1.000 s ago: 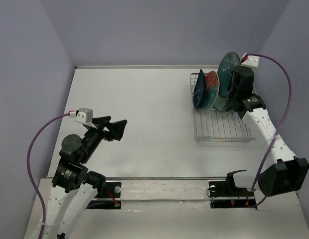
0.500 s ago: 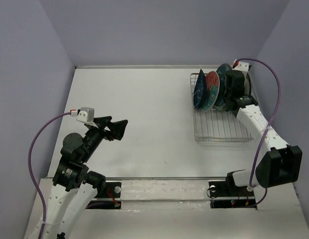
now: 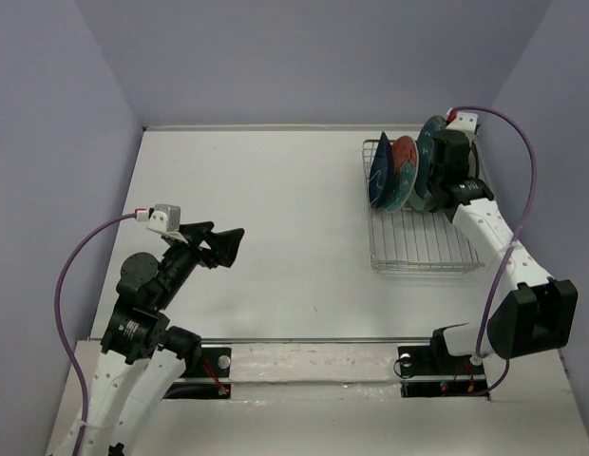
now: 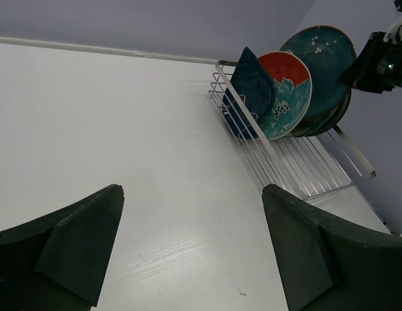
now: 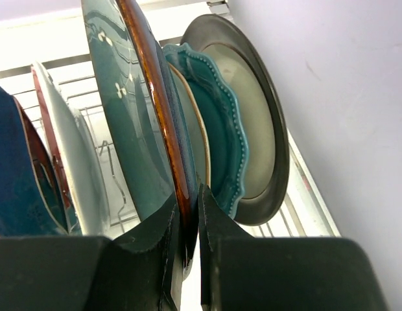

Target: Load the plates into the dish rack

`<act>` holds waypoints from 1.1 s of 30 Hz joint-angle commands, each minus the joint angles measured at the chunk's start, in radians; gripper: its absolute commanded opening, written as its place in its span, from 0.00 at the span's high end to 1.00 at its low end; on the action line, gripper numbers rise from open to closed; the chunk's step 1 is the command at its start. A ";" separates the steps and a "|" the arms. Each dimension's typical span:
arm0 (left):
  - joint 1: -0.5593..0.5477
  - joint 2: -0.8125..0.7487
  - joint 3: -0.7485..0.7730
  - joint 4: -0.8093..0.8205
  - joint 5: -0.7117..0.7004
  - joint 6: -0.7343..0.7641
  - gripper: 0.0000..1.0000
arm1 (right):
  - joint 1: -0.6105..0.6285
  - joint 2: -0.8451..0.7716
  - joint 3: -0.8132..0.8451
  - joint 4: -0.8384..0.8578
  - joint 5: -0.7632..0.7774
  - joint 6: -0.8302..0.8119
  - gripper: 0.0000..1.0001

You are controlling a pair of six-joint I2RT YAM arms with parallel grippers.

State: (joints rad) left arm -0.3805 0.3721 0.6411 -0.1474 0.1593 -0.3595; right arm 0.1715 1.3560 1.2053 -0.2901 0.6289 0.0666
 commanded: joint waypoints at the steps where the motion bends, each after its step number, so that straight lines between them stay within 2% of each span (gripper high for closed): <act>1: -0.005 0.011 -0.006 0.039 0.020 0.014 0.01 | -0.001 -0.048 0.091 0.193 0.063 -0.022 0.93; 10: -0.006 -0.001 -0.008 0.037 0.019 0.014 0.01 | -0.001 0.040 0.039 0.187 0.023 0.001 0.93; 19: -0.005 0.001 -0.008 0.035 0.019 0.013 0.01 | -0.001 0.049 -0.036 0.193 -0.040 0.085 0.92; 21: -0.003 0.004 -0.009 0.035 0.019 0.011 0.01 | -0.001 0.037 -0.056 0.193 -0.075 0.114 0.87; 25: -0.001 0.008 -0.008 0.035 0.019 0.013 0.01 | -0.001 -0.003 -0.088 0.183 -0.089 0.166 0.69; 26: -0.003 0.011 -0.008 0.037 0.019 0.013 0.01 | -0.001 -0.033 -0.096 0.184 -0.090 0.185 0.57; 29: 0.003 0.017 -0.008 0.035 0.022 0.013 0.01 | -0.001 -0.072 -0.112 0.178 -0.130 0.194 0.44; 33: 0.017 0.024 -0.009 0.035 0.025 0.013 0.01 | -0.001 -0.130 -0.096 0.138 -0.132 0.203 0.34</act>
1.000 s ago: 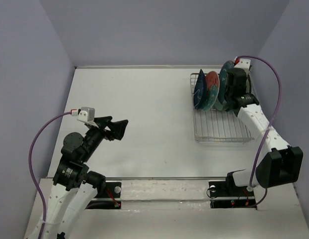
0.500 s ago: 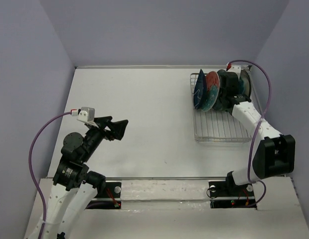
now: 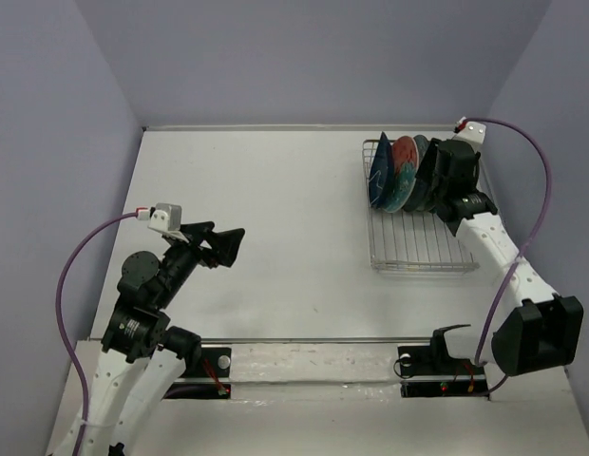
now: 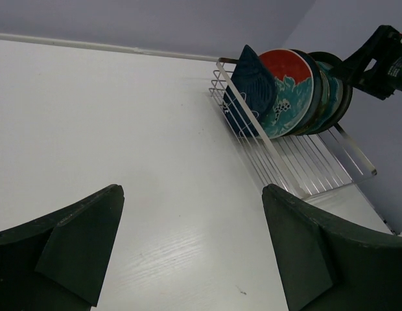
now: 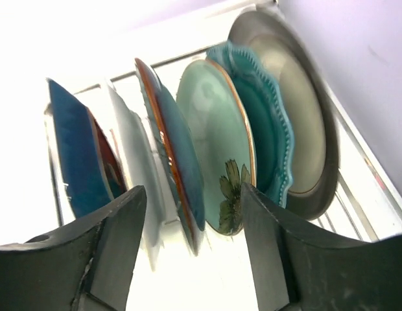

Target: Load the plates into the dish rack

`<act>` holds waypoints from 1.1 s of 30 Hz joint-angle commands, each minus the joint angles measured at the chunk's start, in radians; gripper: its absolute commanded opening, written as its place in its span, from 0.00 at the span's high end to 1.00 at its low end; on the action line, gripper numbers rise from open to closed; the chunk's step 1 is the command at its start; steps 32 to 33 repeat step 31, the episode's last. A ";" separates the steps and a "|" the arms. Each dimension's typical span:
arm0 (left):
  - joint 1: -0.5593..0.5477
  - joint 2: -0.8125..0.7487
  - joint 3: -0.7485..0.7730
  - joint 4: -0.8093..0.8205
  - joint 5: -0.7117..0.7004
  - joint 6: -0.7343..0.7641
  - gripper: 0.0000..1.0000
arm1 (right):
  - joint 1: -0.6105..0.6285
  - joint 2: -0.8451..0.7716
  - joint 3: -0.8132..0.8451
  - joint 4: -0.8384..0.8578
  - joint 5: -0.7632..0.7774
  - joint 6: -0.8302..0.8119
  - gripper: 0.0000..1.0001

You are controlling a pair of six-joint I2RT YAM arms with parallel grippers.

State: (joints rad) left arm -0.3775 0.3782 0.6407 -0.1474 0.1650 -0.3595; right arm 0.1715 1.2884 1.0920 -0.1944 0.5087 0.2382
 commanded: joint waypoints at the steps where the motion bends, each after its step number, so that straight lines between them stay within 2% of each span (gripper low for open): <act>1: 0.014 0.018 -0.010 0.037 0.019 0.013 0.01 | -0.001 -0.076 0.020 0.036 -0.009 0.032 0.34; 8: 0.029 0.028 -0.009 0.042 0.036 0.013 0.01 | -0.001 -0.239 0.016 -0.013 -0.093 0.059 0.28; 9: 0.032 0.025 -0.010 0.049 0.051 0.013 0.01 | -0.001 -0.295 0.003 -0.017 -0.146 0.078 0.01; 12: 0.034 0.005 -0.012 0.066 0.070 0.013 0.01 | -0.001 -0.424 -0.026 -0.016 -0.266 0.127 0.00; 13: 0.035 -0.004 -0.013 0.075 0.068 0.010 0.01 | -0.001 -0.455 -0.029 -0.016 -0.354 0.134 0.00; 19: 0.034 -0.064 -0.015 0.124 0.074 -0.016 0.01 | -0.001 -0.696 -0.032 -0.020 -0.562 0.173 0.00; 26: 0.034 -0.090 0.088 0.178 0.071 -0.019 0.01 | -0.001 -0.879 -0.089 -0.025 -0.530 0.188 0.00; 33: 0.034 -0.062 0.129 0.175 0.057 -0.022 0.01 | -0.001 -0.870 -0.116 -0.034 -0.552 0.202 0.00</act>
